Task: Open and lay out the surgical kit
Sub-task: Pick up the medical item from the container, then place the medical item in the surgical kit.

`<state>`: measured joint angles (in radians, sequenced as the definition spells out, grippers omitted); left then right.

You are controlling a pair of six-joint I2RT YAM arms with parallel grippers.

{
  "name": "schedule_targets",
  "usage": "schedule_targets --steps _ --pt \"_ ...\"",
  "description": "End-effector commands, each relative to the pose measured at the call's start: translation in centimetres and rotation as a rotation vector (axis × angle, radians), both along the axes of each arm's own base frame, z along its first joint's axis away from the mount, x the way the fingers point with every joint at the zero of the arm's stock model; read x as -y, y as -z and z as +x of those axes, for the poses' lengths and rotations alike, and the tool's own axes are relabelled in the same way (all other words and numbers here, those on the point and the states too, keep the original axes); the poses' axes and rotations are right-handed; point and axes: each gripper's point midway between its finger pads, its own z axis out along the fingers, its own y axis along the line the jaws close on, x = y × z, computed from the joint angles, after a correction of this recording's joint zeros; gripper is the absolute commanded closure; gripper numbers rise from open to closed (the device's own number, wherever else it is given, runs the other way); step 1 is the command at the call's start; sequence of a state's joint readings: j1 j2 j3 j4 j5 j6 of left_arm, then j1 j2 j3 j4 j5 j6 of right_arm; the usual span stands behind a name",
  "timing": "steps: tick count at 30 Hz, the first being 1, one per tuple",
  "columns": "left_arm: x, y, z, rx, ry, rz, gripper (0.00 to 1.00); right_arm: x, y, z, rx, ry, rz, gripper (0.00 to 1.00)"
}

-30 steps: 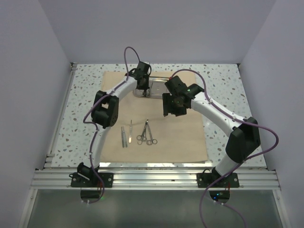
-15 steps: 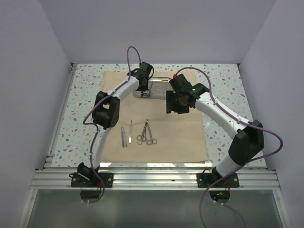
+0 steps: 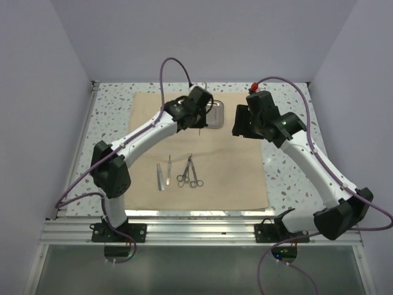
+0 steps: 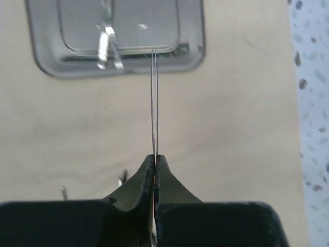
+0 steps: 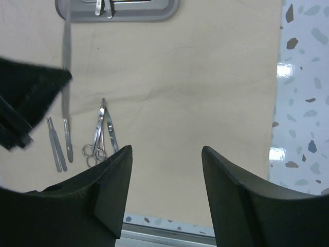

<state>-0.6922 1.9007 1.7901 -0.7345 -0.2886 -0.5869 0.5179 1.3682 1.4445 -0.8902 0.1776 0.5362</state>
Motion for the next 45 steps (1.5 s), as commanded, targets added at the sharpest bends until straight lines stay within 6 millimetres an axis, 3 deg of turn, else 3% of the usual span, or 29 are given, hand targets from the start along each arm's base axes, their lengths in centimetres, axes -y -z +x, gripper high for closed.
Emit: schedule_targets --steps 1,2,6,9,14,22,25,28,29,30,33,34,37,40,43,45 --pt "3.8 0.9 -6.2 -0.066 -0.037 -0.134 1.0 2.4 -1.7 -0.8 0.082 0.068 -0.014 0.4" --pt "4.0 1.7 -7.8 -0.082 -0.032 -0.138 1.0 2.9 -2.3 -1.4 0.1 0.08 -0.005 0.4" --pt "8.3 3.9 -14.2 -0.113 0.029 -0.168 1.0 4.6 -1.5 -3.1 0.113 0.133 -0.005 0.41" --pt "10.6 6.3 -16.9 -0.136 0.049 -0.165 1.0 5.5 -0.9 -4.3 0.11 0.154 -0.008 0.42" --pt "13.7 8.5 -17.4 -0.12 0.072 -0.19 1.0 6.9 -0.3 -6.7 0.094 0.165 -0.016 0.43" --pt "14.7 11.2 -16.3 -0.124 0.038 -0.133 0.99 9.2 -0.2 -9.4 0.097 0.197 -0.048 0.44" --pt "15.2 12.1 -16.4 -0.145 0.041 -0.134 0.89 9.6 -0.3 -9.7 0.106 0.206 -0.051 0.44" --pt "15.9 11.8 -16.5 -0.159 0.05 -0.135 0.71 9.8 -0.3 -9.7 0.111 0.21 -0.056 0.44" --pt "16.1 11.7 -16.5 -0.161 0.058 -0.136 0.56 9.8 -0.2 -9.7 0.109 0.209 -0.059 0.44" --pt "16.0 11.5 -16.5 -0.162 0.061 -0.125 0.49 9.8 -0.2 -9.7 0.111 0.21 -0.06 0.44" --pt "16.4 9.2 -15.7 -0.123 0.081 -0.128 0.32 9.7 -0.2 -9.4 0.114 0.21 -0.065 0.44" --pt "16.9 7.2 -15.1 -0.093 0.09 -0.15 0.29 9.8 -0.4 -9.2 0.122 0.214 -0.065 0.44" --pt "16.2 4.0 -12.5 -0.027 0.128 -0.117 0.3 9.7 -0.9 -9.0 0.131 0.213 -0.065 0.44" --pt "13.7 1.8 -8.1 0.038 0.144 -0.073 0.32 9.6 -1.3 -9.0 0.139 0.206 -0.057 0.44" --pt "8.7 0.7 -1.7 0.114 0.084 0.003 0.32 9.6 -1.5 -9.1 0.142 0.202 -0.052 0.44" --pt "6.6 1.0 1.1 0.145 0.084 0.067 0.32 9.6 -1.6 -9.2 0.14 0.201 -0.049 0.44"
